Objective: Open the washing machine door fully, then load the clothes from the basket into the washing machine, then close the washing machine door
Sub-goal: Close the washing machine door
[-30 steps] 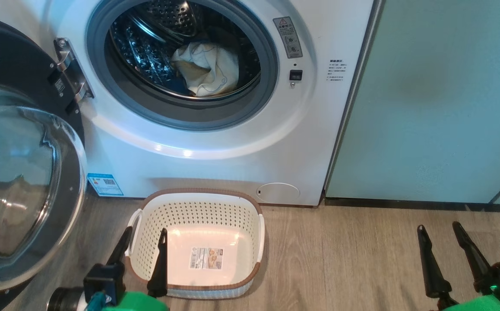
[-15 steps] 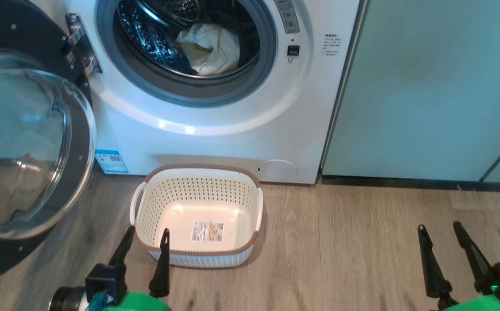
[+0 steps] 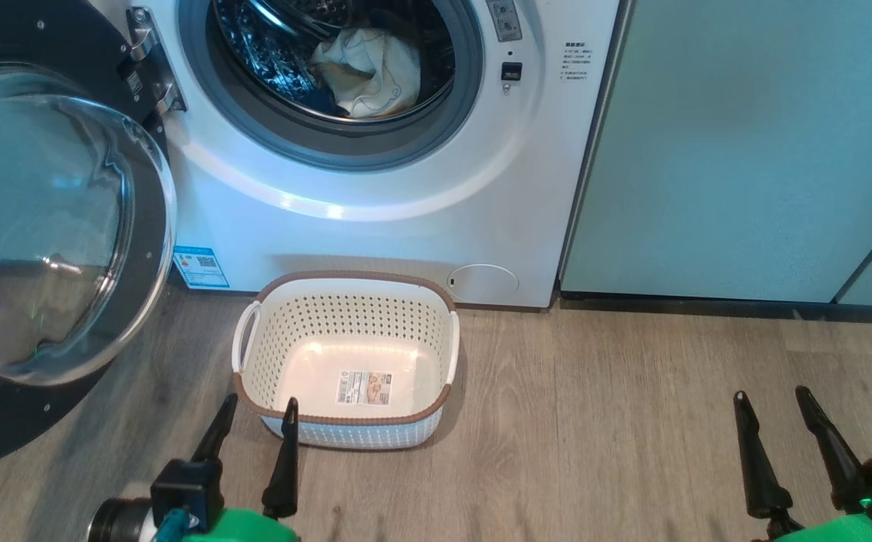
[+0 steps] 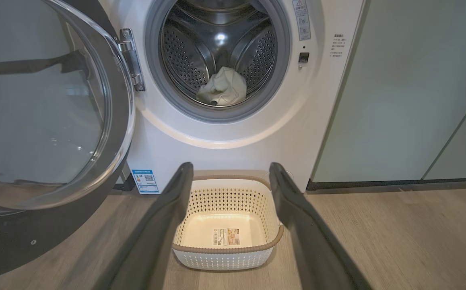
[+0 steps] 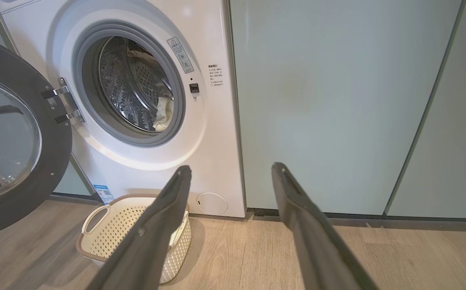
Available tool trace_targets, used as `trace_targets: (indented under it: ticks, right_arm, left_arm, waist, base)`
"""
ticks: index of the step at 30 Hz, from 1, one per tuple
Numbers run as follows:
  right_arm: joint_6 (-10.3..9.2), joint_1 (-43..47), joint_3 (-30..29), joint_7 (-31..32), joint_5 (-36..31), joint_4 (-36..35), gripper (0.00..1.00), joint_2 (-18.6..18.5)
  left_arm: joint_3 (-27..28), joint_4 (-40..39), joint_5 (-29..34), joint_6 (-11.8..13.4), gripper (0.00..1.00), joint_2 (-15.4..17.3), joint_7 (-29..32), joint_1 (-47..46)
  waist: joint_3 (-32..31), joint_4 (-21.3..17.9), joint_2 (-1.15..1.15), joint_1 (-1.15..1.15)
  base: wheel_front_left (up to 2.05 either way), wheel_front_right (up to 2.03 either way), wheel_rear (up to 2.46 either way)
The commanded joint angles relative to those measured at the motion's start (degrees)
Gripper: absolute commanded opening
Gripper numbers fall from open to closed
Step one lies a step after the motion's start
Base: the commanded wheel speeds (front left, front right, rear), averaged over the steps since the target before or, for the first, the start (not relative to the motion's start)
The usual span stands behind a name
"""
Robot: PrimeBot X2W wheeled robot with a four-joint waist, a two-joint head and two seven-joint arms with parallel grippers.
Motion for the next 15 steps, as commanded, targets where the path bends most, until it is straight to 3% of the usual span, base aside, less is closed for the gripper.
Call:
trace_targets:
  ticks: [1, 15]
  right_arm:
    - [-0.16, -1.53, 0.87, 0.01, -0.53, -1.92, 1.00, -0.46]
    - [-0.16, -1.41, 0.69, -0.02, -0.76, -2.03, 1.00, -0.38]
  left_arm:
    - [2.88, -1.83, 0.37, -0.12, 1.00, 0.20, -0.36, -2.62]
    - [3.00, -1.68, 0.50, -0.26, 1.00, 0.17, -0.36, -2.39]
  waist:
    - [0.03, 0.01, 0.00, 0.00]
    - [0.10, -0.13, 0.00, 0.00]
  base:
    - [0.00, 0.00, 0.00]
    - [0.00, 0.00, 0.00]
